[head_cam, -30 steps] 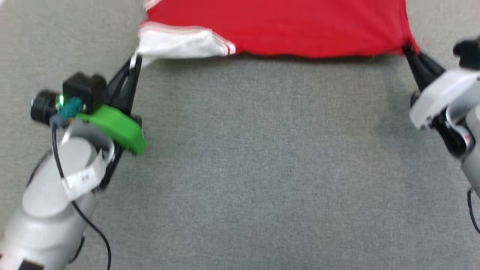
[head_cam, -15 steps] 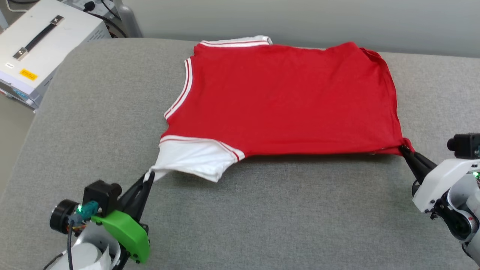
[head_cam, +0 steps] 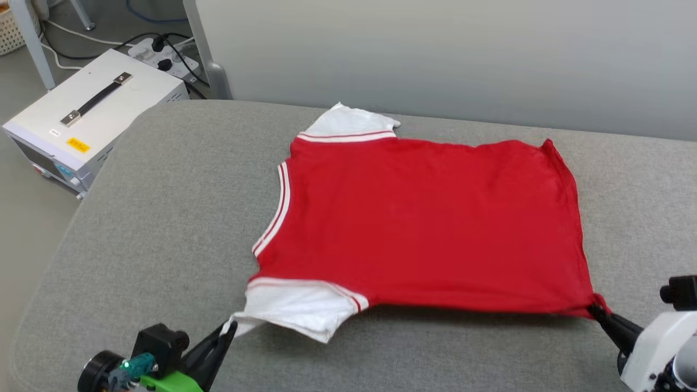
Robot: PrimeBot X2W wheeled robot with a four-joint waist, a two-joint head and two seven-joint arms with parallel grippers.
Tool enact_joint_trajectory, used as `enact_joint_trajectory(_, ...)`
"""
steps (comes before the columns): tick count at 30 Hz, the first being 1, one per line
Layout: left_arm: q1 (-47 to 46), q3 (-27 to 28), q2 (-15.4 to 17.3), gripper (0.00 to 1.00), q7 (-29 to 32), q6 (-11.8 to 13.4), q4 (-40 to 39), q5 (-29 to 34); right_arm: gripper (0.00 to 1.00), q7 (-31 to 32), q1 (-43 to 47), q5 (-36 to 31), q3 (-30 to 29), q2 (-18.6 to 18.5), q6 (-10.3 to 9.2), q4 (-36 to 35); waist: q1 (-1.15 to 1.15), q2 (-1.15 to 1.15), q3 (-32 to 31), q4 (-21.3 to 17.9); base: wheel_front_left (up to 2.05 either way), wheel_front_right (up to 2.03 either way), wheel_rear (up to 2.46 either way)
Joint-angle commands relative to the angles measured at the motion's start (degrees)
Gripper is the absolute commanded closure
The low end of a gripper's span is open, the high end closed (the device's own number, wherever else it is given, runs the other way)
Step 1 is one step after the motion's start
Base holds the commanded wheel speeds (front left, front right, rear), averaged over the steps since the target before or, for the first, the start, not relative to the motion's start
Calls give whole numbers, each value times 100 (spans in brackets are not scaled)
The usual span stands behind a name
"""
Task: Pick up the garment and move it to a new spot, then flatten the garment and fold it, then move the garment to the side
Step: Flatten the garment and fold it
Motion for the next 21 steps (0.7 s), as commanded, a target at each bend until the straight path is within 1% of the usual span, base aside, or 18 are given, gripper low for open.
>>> enact_joint_trajectory(1,253,-22,132,100,63,24,-124,-103,100,84,218,44,-28,-117,-5,-94,1,68,-88,7,0,0,0)
enact_joint_trajectory(5,623,-112,421,100,239,-3,-493,-212,100,383,703,217,-80,-319,-5,-468,1,68,-116,8,0,0,0)
enact_joint_trajectory(9,883,-141,627,100,323,44,-833,-278,100,629,1182,356,-224,-566,-5,-901,1,68,-69,9,0,0,0)
enact_joint_trajectory(12,938,-95,627,100,249,156,-988,-265,100,723,1395,353,-439,-702,-5,-1219,1,68,39,-31,0,0,0)
enact_joint_trajectory(15,846,-50,607,100,173,231,-1018,-156,100,839,1472,345,-687,-743,-5,-1473,1,68,171,-79,0,0,0)
enact_joint_trajectory(21,154,171,520,100,136,228,-936,36,100,1019,1303,199,-1325,-662,-5,-1876,1,68,503,-147,0,0,0)
